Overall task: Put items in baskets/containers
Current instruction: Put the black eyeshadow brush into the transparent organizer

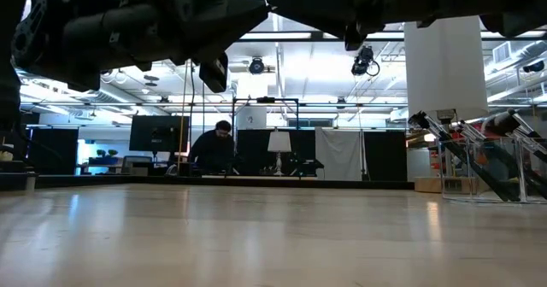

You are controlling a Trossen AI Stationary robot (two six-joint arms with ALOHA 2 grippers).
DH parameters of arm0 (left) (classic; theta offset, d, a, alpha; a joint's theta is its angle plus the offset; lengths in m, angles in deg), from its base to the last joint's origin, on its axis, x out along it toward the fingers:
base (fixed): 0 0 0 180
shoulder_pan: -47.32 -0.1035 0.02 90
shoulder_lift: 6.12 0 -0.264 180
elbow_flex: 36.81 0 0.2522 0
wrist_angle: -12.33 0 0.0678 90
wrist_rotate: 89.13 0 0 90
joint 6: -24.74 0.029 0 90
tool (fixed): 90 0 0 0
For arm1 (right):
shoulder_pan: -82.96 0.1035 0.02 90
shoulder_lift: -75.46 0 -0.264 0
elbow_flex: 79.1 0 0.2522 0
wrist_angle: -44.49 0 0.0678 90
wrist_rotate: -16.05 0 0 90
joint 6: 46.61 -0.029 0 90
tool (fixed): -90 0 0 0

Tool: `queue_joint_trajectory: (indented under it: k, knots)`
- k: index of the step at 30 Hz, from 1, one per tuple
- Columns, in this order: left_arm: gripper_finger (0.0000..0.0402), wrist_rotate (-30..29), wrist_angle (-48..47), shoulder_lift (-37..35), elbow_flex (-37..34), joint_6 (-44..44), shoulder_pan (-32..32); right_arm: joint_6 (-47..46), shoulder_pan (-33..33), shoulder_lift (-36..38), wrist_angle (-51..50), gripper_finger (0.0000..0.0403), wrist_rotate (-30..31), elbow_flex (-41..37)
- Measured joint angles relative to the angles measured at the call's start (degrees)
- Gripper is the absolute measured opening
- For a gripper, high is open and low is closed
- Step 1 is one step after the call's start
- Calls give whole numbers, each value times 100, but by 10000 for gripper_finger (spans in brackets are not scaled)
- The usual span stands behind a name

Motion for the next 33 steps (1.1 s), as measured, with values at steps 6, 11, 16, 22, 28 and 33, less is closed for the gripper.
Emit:
queue_joint_trajectory:
  k: [6,11,16,22,28,33]
  knots:
    - [43,-128,3,2,0,28,-14,-122,83,136,-357,12,372,12]
    - [91,-104,-70,2,-2,133,-62,-1325,320,1222,-2834,9,955,37]
    - [151,-113,-490,2,-7,161,-137,-3613,566,2593,-7481,7,791,981]
    - [192,-126,-965,4,-9,119,-166,-6374,649,3189,-12433,6,-130,2585]
    - [199,-134,-1262,4,-9,106,-160,-8352,764,3468,-14778,6,-904,2965]
    - [196,-134,-1349,4,-9,130,-162,-8962,817,3806,-14813,6,-1185,2494]
